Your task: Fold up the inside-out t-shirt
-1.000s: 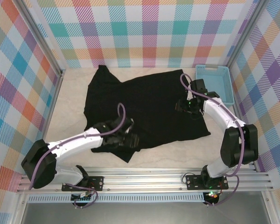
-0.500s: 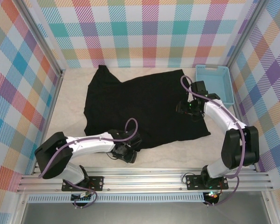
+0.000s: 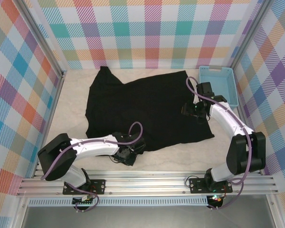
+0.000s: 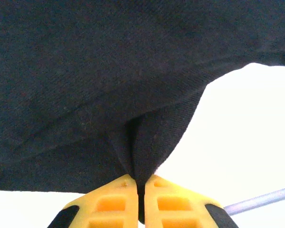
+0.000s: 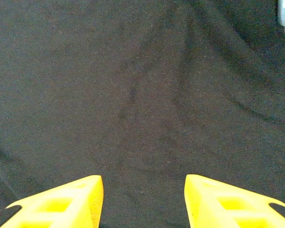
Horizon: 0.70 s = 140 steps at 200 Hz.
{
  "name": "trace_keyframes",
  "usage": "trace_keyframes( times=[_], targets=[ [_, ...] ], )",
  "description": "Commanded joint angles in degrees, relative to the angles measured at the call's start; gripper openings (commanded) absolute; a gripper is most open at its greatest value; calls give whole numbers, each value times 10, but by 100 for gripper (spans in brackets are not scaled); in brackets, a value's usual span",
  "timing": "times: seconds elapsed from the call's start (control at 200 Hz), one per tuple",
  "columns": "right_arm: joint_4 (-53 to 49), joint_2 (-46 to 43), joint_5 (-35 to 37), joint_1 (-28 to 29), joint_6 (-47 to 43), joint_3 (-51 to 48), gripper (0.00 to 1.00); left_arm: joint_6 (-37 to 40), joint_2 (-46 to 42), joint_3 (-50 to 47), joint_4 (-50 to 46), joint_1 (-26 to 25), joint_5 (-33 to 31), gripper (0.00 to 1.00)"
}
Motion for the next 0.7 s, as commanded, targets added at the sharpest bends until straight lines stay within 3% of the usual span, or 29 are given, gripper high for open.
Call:
trace_keyframes(
  times=[0.0,0.445,0.695],
  targets=[
    [-23,-21,9,-3,-11,10,49,22,-56,40,-78,-9,-12,7],
    [-48,-25,14,-3,-14,3,50,55,-170,138,-238,16,18,4],
    [-48,-25,0,-4,-8,-7,50,61,-179,121,-197,21,92,2]
  ],
)
